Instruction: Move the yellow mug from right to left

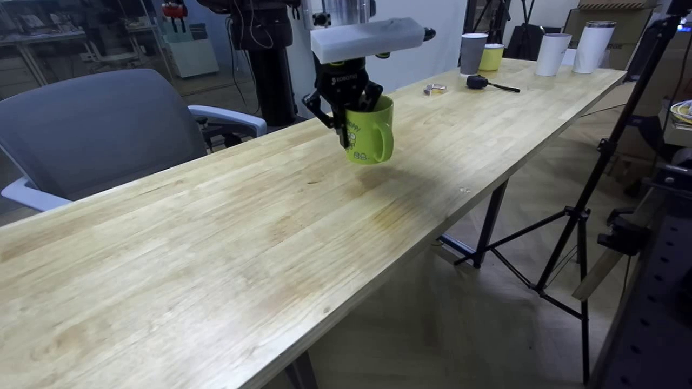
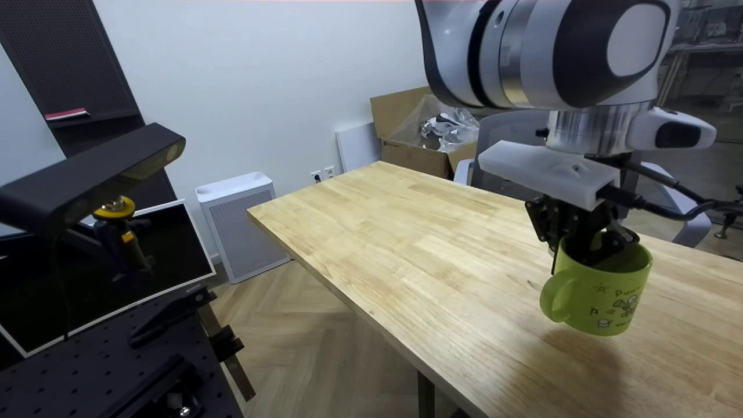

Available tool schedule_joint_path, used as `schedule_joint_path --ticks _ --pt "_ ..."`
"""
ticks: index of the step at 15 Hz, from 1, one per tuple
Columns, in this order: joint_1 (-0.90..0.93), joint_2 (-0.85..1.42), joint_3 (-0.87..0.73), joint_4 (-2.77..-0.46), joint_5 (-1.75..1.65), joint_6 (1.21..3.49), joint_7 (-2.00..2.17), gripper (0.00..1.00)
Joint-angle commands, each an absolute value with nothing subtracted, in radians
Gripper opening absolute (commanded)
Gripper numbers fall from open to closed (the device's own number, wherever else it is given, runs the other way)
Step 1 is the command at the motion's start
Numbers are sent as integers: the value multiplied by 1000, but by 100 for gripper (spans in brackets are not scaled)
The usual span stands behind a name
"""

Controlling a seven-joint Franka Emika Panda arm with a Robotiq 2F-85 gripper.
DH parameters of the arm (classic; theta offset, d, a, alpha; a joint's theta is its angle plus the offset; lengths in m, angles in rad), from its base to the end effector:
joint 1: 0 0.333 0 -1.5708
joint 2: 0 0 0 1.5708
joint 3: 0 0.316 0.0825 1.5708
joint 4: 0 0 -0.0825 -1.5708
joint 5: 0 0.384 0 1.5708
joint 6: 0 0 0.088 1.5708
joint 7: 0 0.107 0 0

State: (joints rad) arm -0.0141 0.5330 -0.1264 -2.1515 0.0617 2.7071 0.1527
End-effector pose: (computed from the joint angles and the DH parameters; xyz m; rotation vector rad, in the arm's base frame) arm 0.5601 -0.0831 0.1526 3.0620 -0.5108 0.0441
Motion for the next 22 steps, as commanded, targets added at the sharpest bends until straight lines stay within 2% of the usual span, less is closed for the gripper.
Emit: schedule_joint_path --ticks 1,14,22 --pt "-36 515 -87 -2108 93 2641 156 2" --pt "103 553 21 -2102 84 2647 181 2" --pt "224 617 8 -2108 30 2723 204 2"
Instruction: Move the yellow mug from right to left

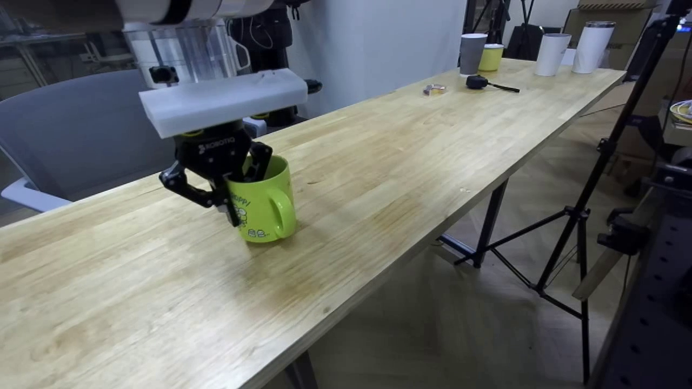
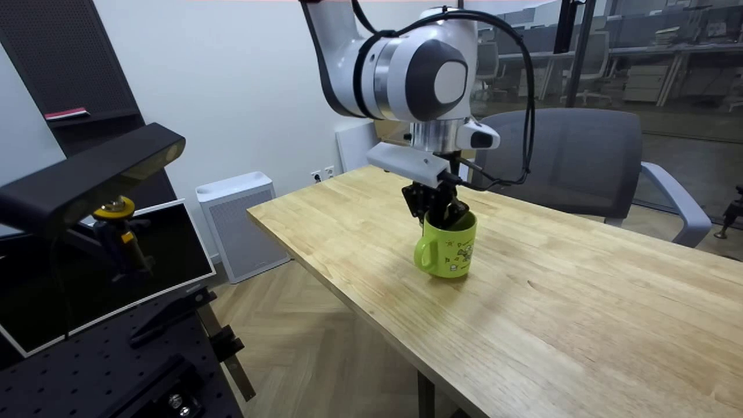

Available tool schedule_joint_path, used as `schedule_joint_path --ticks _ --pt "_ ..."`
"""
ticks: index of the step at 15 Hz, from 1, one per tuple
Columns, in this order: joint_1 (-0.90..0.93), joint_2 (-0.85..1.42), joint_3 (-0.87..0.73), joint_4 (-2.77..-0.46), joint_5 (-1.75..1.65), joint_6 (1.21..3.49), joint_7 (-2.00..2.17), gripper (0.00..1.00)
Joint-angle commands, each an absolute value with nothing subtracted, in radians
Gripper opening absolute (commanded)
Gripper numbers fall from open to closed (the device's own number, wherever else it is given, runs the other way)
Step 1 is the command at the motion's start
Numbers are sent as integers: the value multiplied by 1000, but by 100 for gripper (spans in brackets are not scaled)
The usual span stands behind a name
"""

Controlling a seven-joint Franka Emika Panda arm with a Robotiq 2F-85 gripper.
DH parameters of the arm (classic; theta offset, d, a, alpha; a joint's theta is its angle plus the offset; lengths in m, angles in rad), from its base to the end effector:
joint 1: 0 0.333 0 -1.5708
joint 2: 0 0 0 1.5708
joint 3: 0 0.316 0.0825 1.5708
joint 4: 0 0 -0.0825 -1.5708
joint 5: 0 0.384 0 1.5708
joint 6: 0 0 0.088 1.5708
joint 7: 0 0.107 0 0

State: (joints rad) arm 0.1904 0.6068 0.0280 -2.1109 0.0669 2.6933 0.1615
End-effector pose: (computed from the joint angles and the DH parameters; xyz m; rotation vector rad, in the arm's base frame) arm 0.5533 0.1211 0.1204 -3.1023 0.0133 0.0504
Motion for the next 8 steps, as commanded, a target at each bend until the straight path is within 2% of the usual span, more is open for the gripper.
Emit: schedule_joint_path --ticks 1,7,8 --pt "232 626 3 -2107 21 2733 206 2" --pt "267 652 -31 -2101 -14 2754 224 2" --pt "272 653 -36 -2100 -16 2753 228 34"
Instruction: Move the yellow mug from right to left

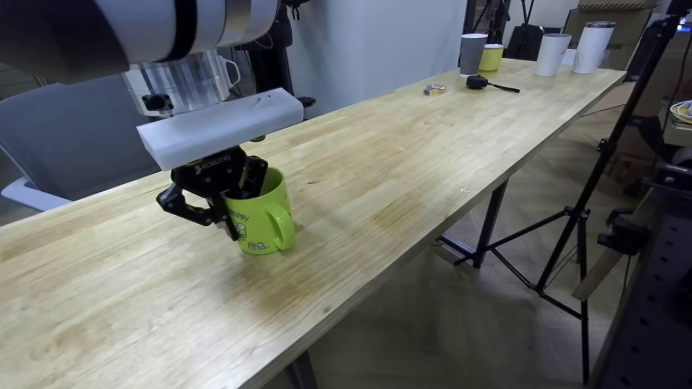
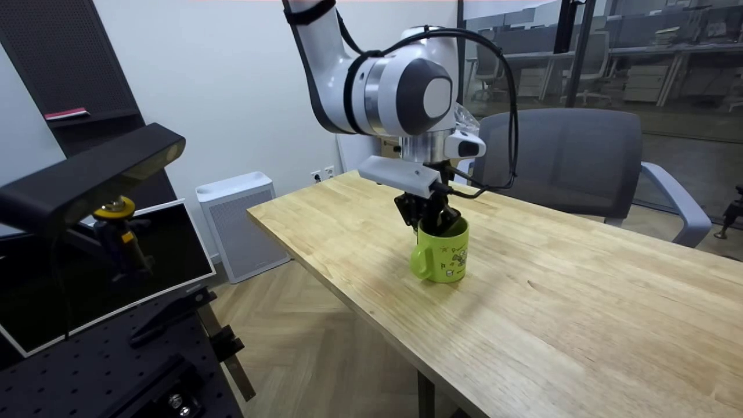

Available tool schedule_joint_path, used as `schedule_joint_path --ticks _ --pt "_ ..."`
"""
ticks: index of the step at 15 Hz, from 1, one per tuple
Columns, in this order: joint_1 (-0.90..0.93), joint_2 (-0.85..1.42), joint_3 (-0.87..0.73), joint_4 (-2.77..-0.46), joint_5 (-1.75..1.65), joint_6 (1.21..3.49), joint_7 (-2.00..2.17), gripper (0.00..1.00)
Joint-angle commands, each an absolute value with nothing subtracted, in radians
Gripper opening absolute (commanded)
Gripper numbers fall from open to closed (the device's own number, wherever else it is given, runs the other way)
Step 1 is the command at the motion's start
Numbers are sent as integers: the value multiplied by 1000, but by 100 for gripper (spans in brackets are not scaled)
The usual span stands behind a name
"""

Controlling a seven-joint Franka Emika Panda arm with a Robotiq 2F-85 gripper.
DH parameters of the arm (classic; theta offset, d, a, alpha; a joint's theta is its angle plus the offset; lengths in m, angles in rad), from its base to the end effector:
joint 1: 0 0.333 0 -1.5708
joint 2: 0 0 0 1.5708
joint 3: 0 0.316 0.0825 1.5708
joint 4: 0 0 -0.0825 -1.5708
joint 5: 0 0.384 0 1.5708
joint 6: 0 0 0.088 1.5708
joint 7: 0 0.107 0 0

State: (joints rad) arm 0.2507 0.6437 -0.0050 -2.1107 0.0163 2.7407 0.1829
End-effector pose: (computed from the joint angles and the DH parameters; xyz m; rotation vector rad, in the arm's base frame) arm 0.5468 0.1363 0.1036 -3.1403 -0.0765 0.0221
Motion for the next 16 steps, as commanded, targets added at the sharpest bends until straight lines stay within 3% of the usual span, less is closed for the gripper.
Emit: schedule_joint_path --ticks 1,11,16 --pt "279 650 -42 -2099 -20 2748 231 35" --pt "315 625 -115 -2051 -70 2698 289 100" --pt "319 608 -136 -2016 -81 2666 318 100"
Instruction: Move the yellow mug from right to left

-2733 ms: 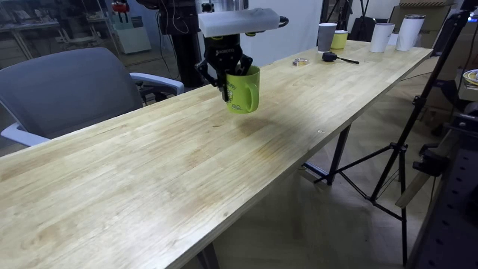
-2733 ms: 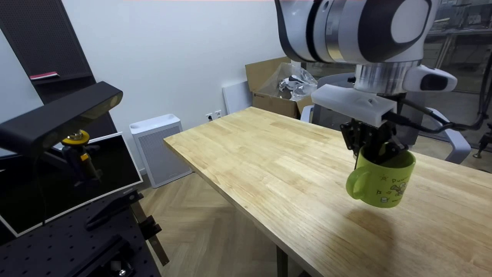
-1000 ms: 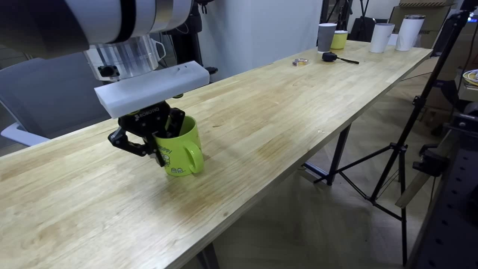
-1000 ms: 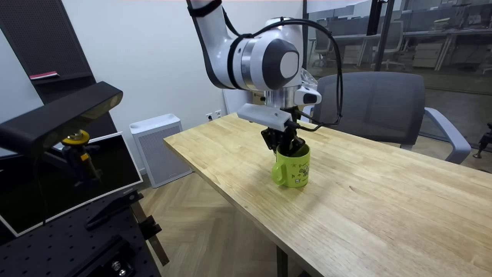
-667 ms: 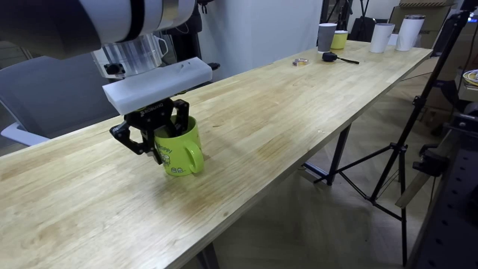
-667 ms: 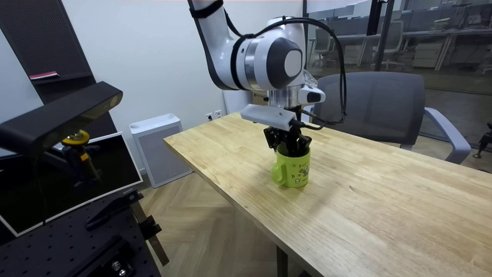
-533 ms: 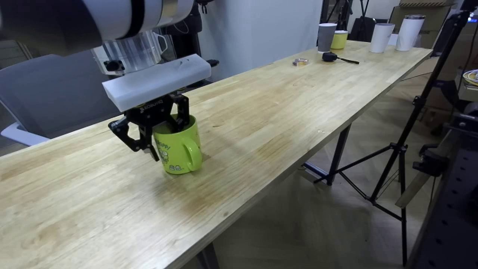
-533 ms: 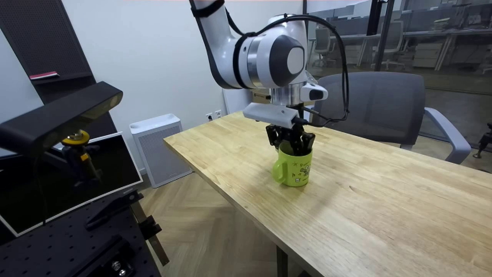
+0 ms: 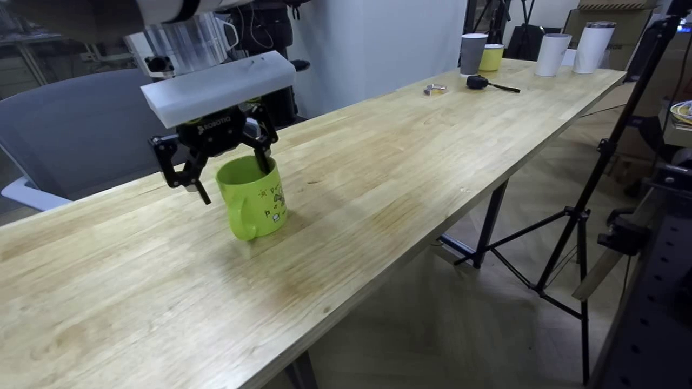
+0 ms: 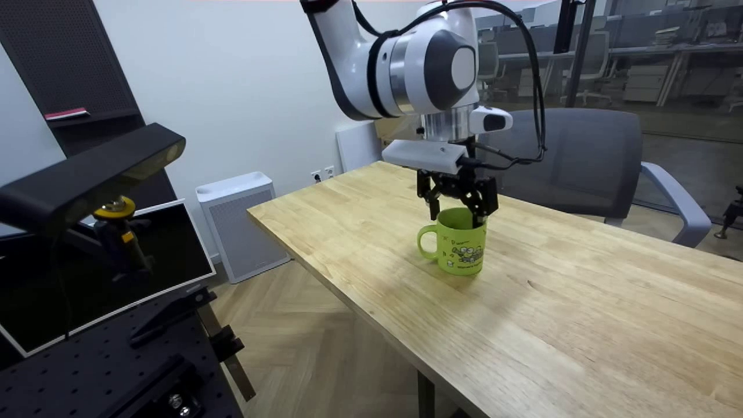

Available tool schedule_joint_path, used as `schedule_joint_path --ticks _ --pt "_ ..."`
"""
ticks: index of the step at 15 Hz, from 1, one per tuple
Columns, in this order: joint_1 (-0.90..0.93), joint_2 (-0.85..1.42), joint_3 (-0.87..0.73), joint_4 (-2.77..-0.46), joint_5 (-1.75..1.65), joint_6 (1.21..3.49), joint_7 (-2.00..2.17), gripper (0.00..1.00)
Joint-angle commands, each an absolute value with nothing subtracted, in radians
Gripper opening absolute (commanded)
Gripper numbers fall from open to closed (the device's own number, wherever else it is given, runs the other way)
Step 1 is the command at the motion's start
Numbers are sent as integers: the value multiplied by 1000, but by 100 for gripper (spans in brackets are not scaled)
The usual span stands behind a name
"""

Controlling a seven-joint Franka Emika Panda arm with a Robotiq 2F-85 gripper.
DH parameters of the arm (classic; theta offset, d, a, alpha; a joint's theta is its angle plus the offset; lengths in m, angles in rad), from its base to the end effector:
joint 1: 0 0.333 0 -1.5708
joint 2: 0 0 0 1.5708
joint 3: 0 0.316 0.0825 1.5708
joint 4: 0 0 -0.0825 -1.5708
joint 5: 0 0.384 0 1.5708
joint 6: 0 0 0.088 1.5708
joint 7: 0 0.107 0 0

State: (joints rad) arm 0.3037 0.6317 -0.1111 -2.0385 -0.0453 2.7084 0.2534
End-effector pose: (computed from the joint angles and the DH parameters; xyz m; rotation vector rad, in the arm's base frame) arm 0.5826 0.1148 0.1331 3.0665 0.0040 0.0897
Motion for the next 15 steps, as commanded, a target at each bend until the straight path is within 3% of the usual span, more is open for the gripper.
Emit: schedule_joint_path --ticks 1,15 --pt "319 603 -141 -2012 -86 2663 324 100" --pt "238 518 -85 -1914 -82 2504 303 100"
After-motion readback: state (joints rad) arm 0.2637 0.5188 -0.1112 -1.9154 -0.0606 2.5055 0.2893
